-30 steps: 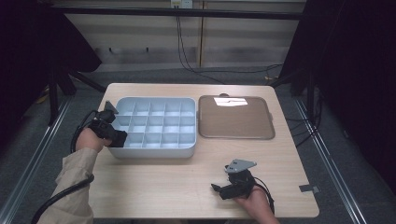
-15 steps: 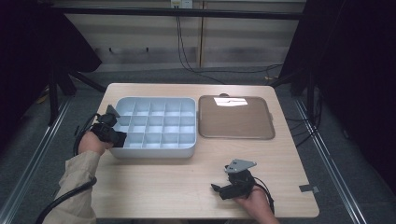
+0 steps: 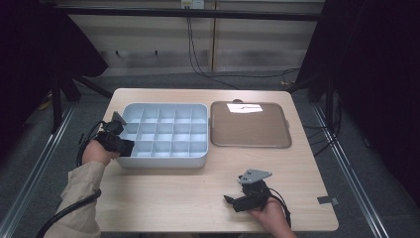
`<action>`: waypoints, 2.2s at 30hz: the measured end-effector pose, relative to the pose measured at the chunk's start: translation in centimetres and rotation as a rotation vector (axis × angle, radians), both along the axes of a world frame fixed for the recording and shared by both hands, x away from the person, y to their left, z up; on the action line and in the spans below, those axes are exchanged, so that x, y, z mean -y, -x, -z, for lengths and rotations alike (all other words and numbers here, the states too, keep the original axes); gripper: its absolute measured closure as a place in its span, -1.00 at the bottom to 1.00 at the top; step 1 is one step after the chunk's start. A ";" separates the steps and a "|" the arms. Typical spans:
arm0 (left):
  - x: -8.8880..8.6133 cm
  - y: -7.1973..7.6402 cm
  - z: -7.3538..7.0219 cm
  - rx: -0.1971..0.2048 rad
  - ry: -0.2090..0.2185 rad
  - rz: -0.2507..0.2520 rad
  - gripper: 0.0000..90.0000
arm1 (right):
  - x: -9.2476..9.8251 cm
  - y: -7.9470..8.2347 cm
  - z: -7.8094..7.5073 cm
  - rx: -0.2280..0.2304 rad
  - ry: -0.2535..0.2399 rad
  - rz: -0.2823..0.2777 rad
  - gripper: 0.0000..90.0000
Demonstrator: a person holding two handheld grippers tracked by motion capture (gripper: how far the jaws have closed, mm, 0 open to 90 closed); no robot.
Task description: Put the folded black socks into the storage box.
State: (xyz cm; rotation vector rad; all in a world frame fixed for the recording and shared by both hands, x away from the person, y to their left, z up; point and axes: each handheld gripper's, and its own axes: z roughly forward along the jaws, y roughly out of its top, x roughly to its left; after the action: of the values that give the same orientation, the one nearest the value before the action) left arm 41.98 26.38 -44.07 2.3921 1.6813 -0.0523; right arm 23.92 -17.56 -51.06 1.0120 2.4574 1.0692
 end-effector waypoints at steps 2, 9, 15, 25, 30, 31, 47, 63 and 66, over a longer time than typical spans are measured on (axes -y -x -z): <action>-0.2 0.0 -0.2 -0.003 0.008 -0.002 0.93 | 0.0 0.0 0.0 -0.001 -0.001 0.001 -0.72; -0.3 0.1 -0.6 -0.003 0.017 -0.012 0.83 | 0.0 0.0 0.0 0.002 0.000 -0.001 -0.72; -0.3 0.1 -1.0 0.009 0.013 -0.022 0.75 | 0.0 0.0 0.0 0.002 0.000 0.000 -0.72; -0.5 0.2 -2.1 0.024 0.016 -0.024 0.68 | 0.0 0.0 0.0 -0.002 0.000 0.003 -0.72; -0.6 0.1 -2.7 0.030 0.014 -0.020 0.67 | 0.0 0.1 0.0 -0.002 0.000 0.004 -0.72; -0.6 0.1 -2.8 0.036 0.017 -0.026 0.67 | 0.0 0.1 0.0 -0.002 0.000 0.004 -0.72; -0.5 0.2 -4.1 0.064 0.048 -0.014 0.38 | 0.0 0.1 0.0 -0.002 0.000 0.004 -0.72; -0.4 0.3 -4.7 0.064 0.079 -0.012 -0.05 | 0.0 0.1 0.0 -0.003 0.000 0.004 -0.72; -0.3 0.3 -4.9 0.069 0.081 -0.007 -0.12 | 0.0 0.1 0.0 -0.003 0.000 0.004 -0.72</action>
State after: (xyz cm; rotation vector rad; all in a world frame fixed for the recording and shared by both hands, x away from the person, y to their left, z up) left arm 41.65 26.70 -39.16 2.3019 1.6256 -0.0363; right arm 23.86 -17.54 -51.05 1.0182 2.4565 1.0680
